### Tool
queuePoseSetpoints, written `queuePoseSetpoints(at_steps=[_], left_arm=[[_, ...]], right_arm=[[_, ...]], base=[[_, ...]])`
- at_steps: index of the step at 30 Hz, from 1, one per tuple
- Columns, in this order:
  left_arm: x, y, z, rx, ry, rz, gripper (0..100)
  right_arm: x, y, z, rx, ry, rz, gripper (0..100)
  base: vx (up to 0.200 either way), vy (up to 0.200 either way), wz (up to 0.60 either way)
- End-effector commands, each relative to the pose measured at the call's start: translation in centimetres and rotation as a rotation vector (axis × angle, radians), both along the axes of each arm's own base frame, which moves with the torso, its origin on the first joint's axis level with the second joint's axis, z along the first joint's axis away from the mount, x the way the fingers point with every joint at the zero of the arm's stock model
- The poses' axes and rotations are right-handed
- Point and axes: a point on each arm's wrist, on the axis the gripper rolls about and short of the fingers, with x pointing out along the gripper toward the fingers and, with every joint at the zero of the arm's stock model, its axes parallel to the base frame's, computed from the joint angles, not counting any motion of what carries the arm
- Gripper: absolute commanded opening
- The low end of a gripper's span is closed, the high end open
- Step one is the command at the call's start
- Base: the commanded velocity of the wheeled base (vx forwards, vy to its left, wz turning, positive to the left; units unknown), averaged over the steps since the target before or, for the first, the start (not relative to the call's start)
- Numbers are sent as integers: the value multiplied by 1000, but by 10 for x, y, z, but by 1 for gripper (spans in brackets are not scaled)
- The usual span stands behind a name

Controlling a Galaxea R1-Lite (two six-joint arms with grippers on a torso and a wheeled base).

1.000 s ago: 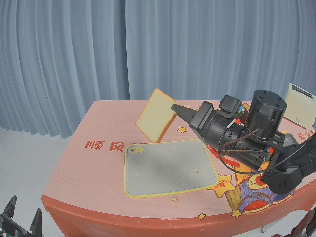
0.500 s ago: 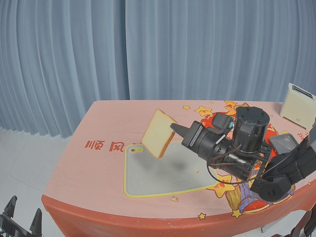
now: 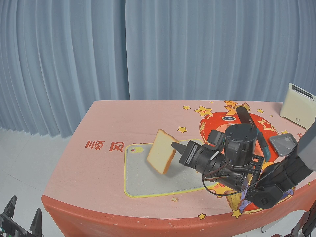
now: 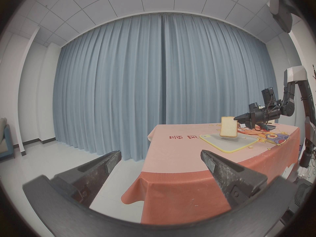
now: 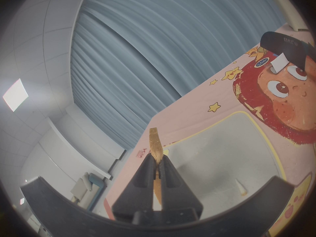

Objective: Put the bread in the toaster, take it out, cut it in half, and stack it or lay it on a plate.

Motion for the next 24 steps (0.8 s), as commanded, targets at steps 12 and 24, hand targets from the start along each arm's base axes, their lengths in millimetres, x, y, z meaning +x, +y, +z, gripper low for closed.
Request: queuePoseSetpoints(at_steps=[12, 24], left_arm=[[1, 0, -5, 1, 17, 0, 100], [1, 0, -5, 1, 17, 0, 100]], right_arm=[[-2, -2, -16, -78, 15, 4, 100], [-9, -7, -7, -106, 26, 13, 100]], base=[[0, 0, 0], [0, 0, 0]])
